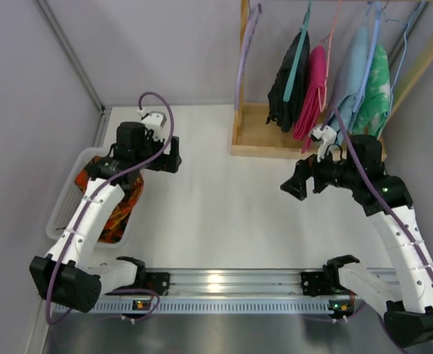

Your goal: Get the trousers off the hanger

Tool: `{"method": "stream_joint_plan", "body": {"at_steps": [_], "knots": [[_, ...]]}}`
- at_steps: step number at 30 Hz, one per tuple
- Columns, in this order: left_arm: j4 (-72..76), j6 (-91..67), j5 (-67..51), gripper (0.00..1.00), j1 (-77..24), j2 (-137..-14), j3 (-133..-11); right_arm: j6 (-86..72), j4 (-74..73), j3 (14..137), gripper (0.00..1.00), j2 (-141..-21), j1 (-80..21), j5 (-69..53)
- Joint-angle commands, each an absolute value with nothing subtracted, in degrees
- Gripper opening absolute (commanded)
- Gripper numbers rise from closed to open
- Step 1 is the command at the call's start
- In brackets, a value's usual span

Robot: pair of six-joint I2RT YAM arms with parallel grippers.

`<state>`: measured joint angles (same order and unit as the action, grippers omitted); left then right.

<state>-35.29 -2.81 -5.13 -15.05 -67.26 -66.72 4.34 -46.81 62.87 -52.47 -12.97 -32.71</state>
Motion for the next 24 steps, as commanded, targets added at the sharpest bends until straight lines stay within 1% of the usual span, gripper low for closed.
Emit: {"method": "stream_joint_plan", "body": {"at_steps": [1, 5, 9, 16, 17, 20, 24], "knots": [[-34.63, -3.43, -7.64, 0.99, -15.20, -66.09, -72.41, 0.37, -43.60, 70.65, 0.99, -51.85, -12.57, -39.54], [-34.54, -5.71, -8.70, 0.99, -15.21, -66.97, -75.83, -5.26, -40.70, 79.34, 0.99, -54.84, -12.57, -42.27], [-34.45, -6.77, -9.14, 0.99, -15.21, -67.85, -77.60, -9.75, -36.14, 87.08, 1.00, -60.19, -12.57, -41.05], [-34.37, -7.65, -11.60, 0.99, -15.20, -69.26, -79.89, -22.04, -30.50, 99.65, 0.99, -68.01, -12.57, -28.66], [-34.45, -7.73, -11.25, 0.99, -15.12, -69.43, -80.15, -22.84, -30.67, 103.15, 0.99, -69.25, -12.57, -26.48], [-34.45, -7.73, -11.08, 0.99, -15.21, -69.79, -81.12, -27.41, -30.85, 108.43, 0.94, -73.73, -12.30, -21.47], [-34.45, -8.44, -9.85, 0.99, -15.12, -69.96, -81.65, -35.84, -29.36, 111.79, 0.93, -78.30, -11.69, -17.06]]}}
